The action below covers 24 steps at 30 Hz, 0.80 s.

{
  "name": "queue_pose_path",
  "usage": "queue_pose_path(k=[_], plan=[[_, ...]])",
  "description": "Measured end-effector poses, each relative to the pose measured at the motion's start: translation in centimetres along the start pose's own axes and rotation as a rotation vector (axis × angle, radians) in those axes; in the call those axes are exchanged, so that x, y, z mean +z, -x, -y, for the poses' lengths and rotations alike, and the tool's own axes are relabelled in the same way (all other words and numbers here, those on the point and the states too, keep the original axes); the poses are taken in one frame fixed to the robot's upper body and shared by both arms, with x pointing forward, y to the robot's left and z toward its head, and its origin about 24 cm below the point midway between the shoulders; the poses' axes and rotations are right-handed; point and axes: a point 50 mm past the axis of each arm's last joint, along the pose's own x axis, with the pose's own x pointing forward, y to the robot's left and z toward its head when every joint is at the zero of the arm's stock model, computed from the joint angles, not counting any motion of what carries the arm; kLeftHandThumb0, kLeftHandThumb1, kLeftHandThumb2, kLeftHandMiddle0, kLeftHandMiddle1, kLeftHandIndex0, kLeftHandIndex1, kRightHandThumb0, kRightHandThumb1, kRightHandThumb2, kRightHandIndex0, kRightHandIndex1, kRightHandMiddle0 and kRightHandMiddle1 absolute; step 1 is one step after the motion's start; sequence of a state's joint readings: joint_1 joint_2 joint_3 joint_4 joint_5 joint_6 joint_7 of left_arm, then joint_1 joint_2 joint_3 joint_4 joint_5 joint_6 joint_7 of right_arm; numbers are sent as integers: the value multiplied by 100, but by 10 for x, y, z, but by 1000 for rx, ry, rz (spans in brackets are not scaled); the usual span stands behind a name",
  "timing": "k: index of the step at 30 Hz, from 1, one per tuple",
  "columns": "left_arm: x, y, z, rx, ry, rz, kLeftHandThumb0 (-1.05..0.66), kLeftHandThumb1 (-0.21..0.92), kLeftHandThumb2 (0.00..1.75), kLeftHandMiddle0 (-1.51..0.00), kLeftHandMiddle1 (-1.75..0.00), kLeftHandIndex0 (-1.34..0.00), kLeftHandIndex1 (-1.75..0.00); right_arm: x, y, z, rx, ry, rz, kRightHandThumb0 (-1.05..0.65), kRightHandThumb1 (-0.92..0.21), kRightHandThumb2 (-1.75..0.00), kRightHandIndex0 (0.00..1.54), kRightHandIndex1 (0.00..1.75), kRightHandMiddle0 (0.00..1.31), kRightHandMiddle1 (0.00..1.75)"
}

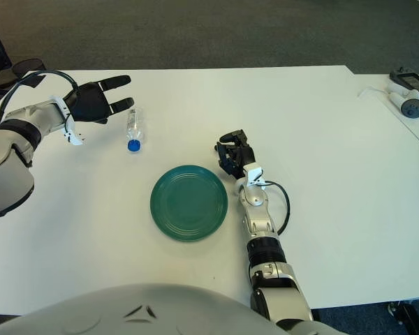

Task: Put the bottle into the plate.

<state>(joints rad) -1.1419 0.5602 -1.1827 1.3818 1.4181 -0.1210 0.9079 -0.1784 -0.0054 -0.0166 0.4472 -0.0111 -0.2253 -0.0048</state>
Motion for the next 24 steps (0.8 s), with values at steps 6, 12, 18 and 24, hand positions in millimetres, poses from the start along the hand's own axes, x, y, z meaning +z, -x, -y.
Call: queue_pose_path(k=[6, 12, 18, 24], plan=[[2, -2, -2, 15, -2, 11, -73, 92, 79, -4, -5, 0, -40, 0, 0, -1, -1, -3, 0, -35, -92, -52, 38, 107, 19, 175], [4, -6, -7, 64, 41, -1, -69, 92, 83, -7, -5, 0, -44, 0, 0, -1, -1, -4, 0, -35, -92, -52, 39, 106, 19, 175], [7, -10, -11, 99, 71, -8, -68, 92, 82, -9, -6, 0, -53, 0, -1, -2, 0, -5, 1, -35, -92, -52, 40, 106, 19, 175], [9, -12, -14, 145, 102, -31, -66, 92, 81, -11, -6, 0, -59, 0, -2, -2, -1, -5, 3, -35, -92, -52, 39, 106, 19, 175]])
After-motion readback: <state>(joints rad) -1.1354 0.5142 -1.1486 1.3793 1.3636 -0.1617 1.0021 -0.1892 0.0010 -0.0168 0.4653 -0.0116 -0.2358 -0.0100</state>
